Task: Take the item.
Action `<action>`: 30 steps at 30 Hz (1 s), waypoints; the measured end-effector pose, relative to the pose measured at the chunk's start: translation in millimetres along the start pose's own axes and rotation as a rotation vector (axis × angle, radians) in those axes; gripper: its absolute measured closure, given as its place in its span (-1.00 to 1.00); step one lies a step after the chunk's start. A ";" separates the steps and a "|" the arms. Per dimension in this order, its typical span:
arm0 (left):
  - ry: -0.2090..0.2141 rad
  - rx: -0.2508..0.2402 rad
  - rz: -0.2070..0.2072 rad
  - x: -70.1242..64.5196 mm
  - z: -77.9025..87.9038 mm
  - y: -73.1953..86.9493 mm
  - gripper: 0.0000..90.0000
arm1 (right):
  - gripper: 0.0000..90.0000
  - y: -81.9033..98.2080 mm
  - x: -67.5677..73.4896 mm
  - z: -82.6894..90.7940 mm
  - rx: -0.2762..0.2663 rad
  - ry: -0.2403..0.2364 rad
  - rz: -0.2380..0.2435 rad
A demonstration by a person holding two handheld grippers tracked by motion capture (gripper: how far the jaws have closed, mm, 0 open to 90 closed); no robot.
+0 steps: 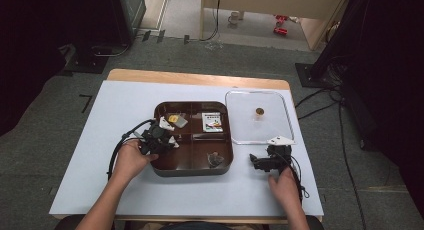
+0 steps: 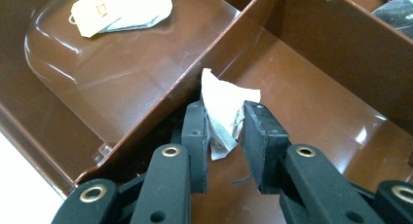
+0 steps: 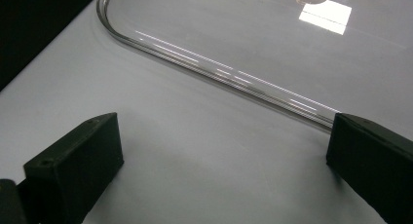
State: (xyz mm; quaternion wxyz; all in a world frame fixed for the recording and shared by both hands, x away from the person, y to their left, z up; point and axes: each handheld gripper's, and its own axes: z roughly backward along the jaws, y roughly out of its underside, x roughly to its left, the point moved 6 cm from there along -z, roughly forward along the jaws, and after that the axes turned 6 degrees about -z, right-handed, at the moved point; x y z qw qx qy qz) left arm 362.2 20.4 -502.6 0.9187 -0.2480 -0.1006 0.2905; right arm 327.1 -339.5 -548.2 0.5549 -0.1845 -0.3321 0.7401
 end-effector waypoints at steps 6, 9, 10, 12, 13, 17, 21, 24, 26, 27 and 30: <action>0.019 -0.015 0.010 0.7 2.3 -0.2 0.61 | -1.00 0.0 0.0 0.0 0.000 0.000 0.000; 0.021 -0.027 0.016 1.7 4.8 0.0 0.62 | -1.00 0.0 0.1 0.0 -0.001 0.001 0.001; 0.022 -0.032 0.017 2.3 5.9 0.0 0.62 | -1.00 0.0 0.0 0.1 0.000 0.001 0.002; 0.023 -0.045 0.020 3.1 8.2 -0.1 0.61 | -1.00 0.0 0.1 0.1 0.000 0.002 0.001; 0.023 -0.052 0.021 3.6 9.5 -0.1 0.61 | -1.00 0.0 0.2 0.1 -0.001 0.002 0.001; 0.024 -0.078 0.025 5.3 14.2 -0.4 0.61 | -1.00 0.0 0.2 0.1 0.000 0.002 0.001; 0.026 -0.103 0.031 7.4 19.8 0.0 0.61 | -1.00 0.0 0.2 0.2 0.000 0.002 0.001; 0.023 -0.115 0.034 8.8 23.2 1.2 0.61 | -1.00 0.0 0.2 0.2 -0.001 0.002 0.001; 0.021 -0.124 0.036 9.6 25.6 1.6 0.61 | -1.00 0.0 0.2 0.2 0.000 0.002 0.001; 0.020 -0.134 0.039 9.8 27.3 1.8 0.61 | -1.00 0.0 0.2 0.2 0.000 0.002 0.001; 0.018 -0.151 0.045 10.9 31.0 2.7 0.61 | -1.00 0.0 0.2 0.2 0.000 0.002 0.001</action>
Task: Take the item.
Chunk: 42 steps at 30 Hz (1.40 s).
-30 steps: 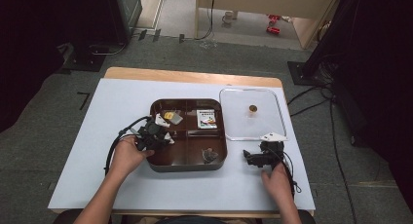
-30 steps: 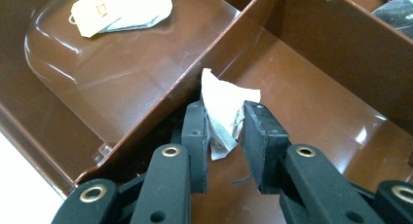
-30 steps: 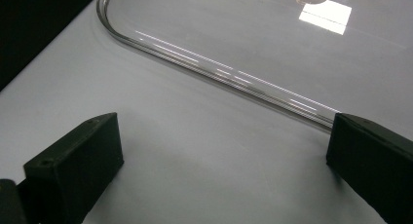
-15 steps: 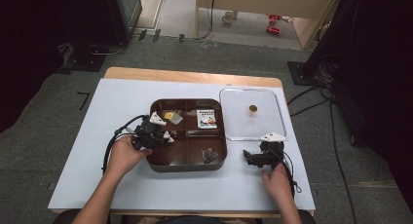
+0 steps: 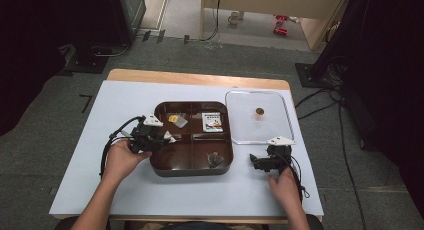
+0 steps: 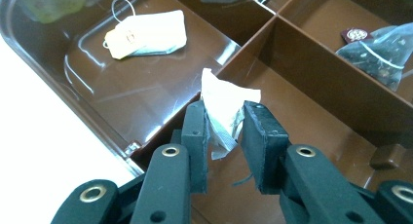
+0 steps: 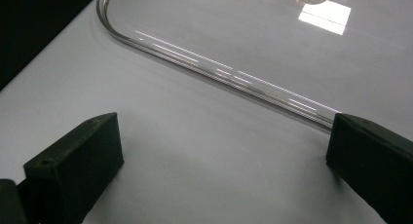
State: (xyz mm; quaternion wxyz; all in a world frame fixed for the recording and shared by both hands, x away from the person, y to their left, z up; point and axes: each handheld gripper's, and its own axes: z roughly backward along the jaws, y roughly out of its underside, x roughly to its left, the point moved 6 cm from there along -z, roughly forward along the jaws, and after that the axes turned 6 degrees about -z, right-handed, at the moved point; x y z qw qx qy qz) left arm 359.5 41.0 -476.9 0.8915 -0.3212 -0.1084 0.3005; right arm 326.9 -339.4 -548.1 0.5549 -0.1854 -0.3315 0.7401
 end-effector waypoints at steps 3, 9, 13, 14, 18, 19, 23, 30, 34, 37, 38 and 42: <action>-0.002 -0.016 0.009 1.1 4.1 0.8 0.61 | -1.00 0.0 0.0 0.0 0.000 0.000 0.000; -0.007 -0.044 0.021 2.5 12.2 3.2 0.61 | -1.00 -0.1 -0.2 -0.2 0.000 -0.001 0.000; -0.018 -0.059 0.028 4.2 17.9 5.4 0.61 | -1.00 -0.1 -0.3 -0.2 0.001 -0.002 -0.001; -0.019 -0.064 0.032 4.6 19.8 6.1 0.61 | -1.00 -0.1 -0.1 -0.3 0.001 -0.002 -0.002; -0.030 -0.081 0.041 6.5 26.4 8.4 0.61 | -1.00 -0.2 -0.2 -0.3 0.001 -0.003 -0.003; -0.032 -0.085 0.044 6.9 27.5 8.8 0.61 | -1.00 -0.2 -0.2 -0.3 0.002 -0.003 -0.003; -0.040 -0.097 0.052 9.3 33.1 11.0 0.61 | -1.00 -0.2 -0.2 -0.3 0.003 -0.003 -0.004; -0.044 -0.120 0.059 12.3 43.8 13.3 0.61 | -1.00 -0.3 -0.5 -0.4 0.002 -0.002 -0.002; -0.049 -0.133 0.064 13.9 48.4 13.7 0.61 | -1.00 -0.3 -0.4 -0.3 0.002 -0.002 -0.003; -0.059 -0.139 0.072 17.2 52.4 15.6 0.61 | -1.00 -0.3 -0.5 -0.3 0.002 -0.002 -0.002; -0.062 -0.138 0.075 18.8 53.9 16.8 0.61 | -1.00 -0.3 -0.5 -0.3 0.002 -0.002 -0.002; -0.075 -0.143 0.101 26.0 59.7 22.0 0.61 | -1.00 -0.3 -0.5 -0.3 0.002 -0.002 -0.003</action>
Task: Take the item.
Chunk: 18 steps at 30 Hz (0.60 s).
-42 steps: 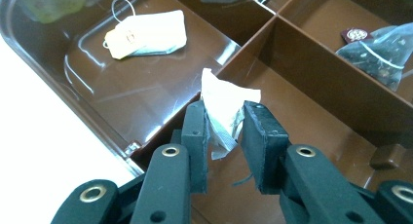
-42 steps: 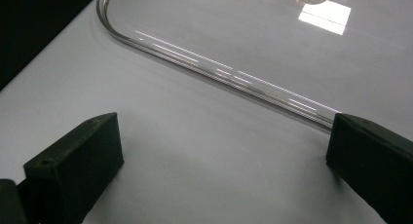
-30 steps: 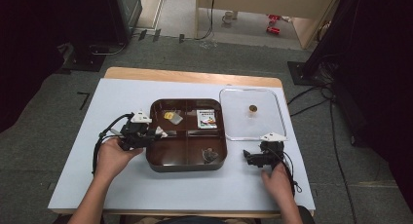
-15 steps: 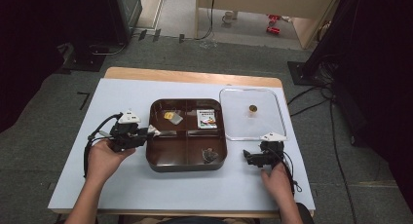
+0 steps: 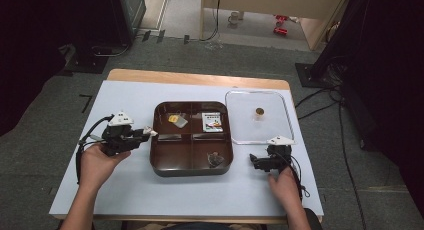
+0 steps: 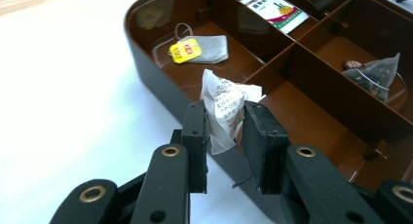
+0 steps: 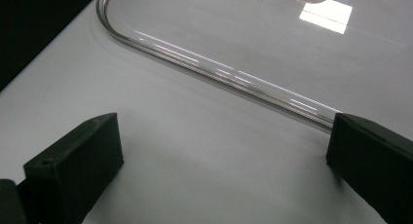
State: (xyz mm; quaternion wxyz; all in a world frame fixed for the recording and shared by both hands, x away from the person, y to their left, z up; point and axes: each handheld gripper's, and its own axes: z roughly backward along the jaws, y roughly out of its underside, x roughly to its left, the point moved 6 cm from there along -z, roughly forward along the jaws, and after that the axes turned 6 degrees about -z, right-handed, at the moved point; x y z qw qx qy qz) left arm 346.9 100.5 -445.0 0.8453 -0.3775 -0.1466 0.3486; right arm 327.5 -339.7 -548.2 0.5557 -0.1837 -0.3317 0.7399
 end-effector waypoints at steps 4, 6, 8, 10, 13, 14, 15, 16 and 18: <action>-0.016 0.017 0.017 7.1 2.3 7.3 0.61 | -1.00 0.0 0.0 0.0 0.000 0.000 0.000; -0.021 0.021 0.016 8.0 2.6 9.0 0.60 | -1.00 0.0 0.0 0.0 0.000 0.000 0.000; -0.024 0.026 0.022 9.3 2.7 11.9 0.61 | -1.00 0.1 0.2 0.0 0.001 -0.001 -0.002; -0.025 0.033 0.031 11.1 1.8 14.9 0.61 | -1.00 0.0 0.0 0.0 0.000 0.000 0.000; -0.024 0.044 0.036 13.0 0.2 17.4 0.61 | -1.00 0.1 0.2 0.0 0.001 -0.001 -0.002; -0.024 0.047 0.038 13.8 -0.8 18.3 0.61 | -1.00 0.1 0.2 0.0 0.001 -0.001 -0.001; -0.024 0.051 0.040 14.6 -1.9 19.2 0.61 | -1.00 0.1 0.3 0.1 0.001 -0.001 -0.002; -0.026 0.058 0.040 15.6 -3.0 20.4 0.61 | -1.00 0.1 0.3 0.1 0.001 -0.001 -0.002; -0.025 0.069 0.044 16.8 -5.9 22.7 0.61 | -1.00 0.1 0.3 0.0 0.000 -0.001 -0.002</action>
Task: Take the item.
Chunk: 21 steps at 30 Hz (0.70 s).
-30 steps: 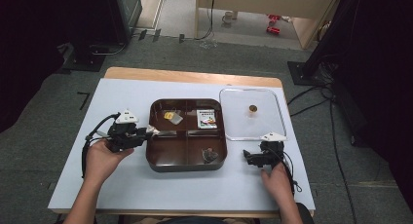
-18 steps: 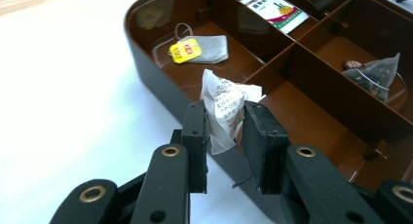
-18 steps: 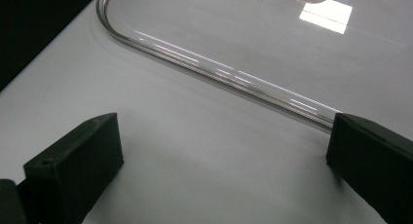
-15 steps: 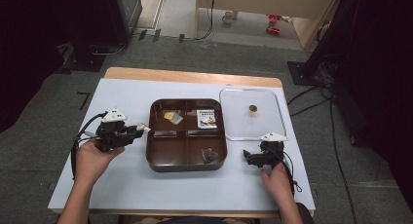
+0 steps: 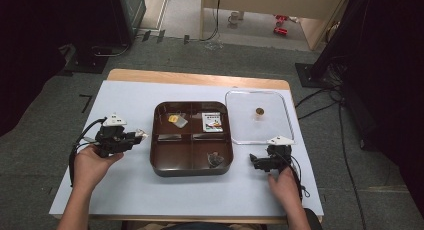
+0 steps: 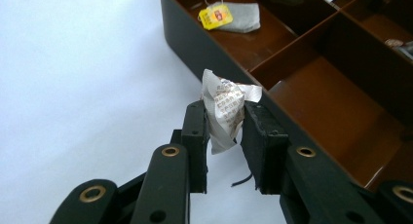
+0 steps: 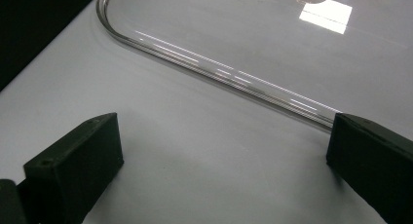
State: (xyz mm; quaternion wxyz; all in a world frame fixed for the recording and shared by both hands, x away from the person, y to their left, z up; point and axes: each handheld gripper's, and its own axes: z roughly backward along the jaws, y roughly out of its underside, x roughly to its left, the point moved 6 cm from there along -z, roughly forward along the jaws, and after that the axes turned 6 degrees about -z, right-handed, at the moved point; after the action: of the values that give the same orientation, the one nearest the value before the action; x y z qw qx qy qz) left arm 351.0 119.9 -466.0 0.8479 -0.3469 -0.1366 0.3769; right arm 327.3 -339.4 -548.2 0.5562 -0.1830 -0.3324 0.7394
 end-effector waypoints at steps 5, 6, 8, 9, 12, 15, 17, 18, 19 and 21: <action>-0.009 0.026 0.018 7.7 -8.0 5.1 0.60 | -1.00 0.0 0.0 0.0 0.000 0.000 0.000; -0.011 0.031 0.021 9.6 -10.4 6.0 0.60 | -1.00 0.0 0.0 0.0 0.000 0.000 0.000; -0.014 0.043 0.026 12.6 -14.7 7.7 0.60 | -1.00 0.0 0.0 0.0 0.000 0.000 0.000; -0.020 0.051 0.027 14.4 -17.3 8.7 0.60 | -1.00 0.0 0.1 0.0 0.000 0.000 0.000; -0.024 0.071 0.038 20.4 -25.3 11.5 0.60 | -1.00 0.0 0.0 0.0 0.000 0.000 0.000; -0.033 0.084 0.049 25.7 -30.0 13.6 0.60 | -1.00 0.0 0.0 0.0 0.000 0.001 0.001; -0.037 0.087 0.056 28.7 -31.9 14.5 0.60 | -1.00 0.0 0.0 0.0 0.000 0.000 0.002; -0.040 0.089 0.058 30.0 -32.8 14.9 0.60 | -1.00 0.0 0.0 0.0 0.000 0.001 0.002; -0.039 0.092 0.063 31.0 -33.7 15.5 0.60 | -1.00 0.0 0.0 0.0 0.000 0.001 0.002; -0.042 0.099 0.065 32.9 -35.3 16.4 0.59 | -1.00 0.0 0.0 0.1 0.000 0.001 0.002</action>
State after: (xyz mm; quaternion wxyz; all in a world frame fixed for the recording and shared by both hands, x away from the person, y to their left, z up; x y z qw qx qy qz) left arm 381.8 134.7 -503.9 0.8483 -0.3009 -0.1242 0.4176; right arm 327.2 -339.4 -548.2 0.5556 -0.1839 -0.3319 0.7398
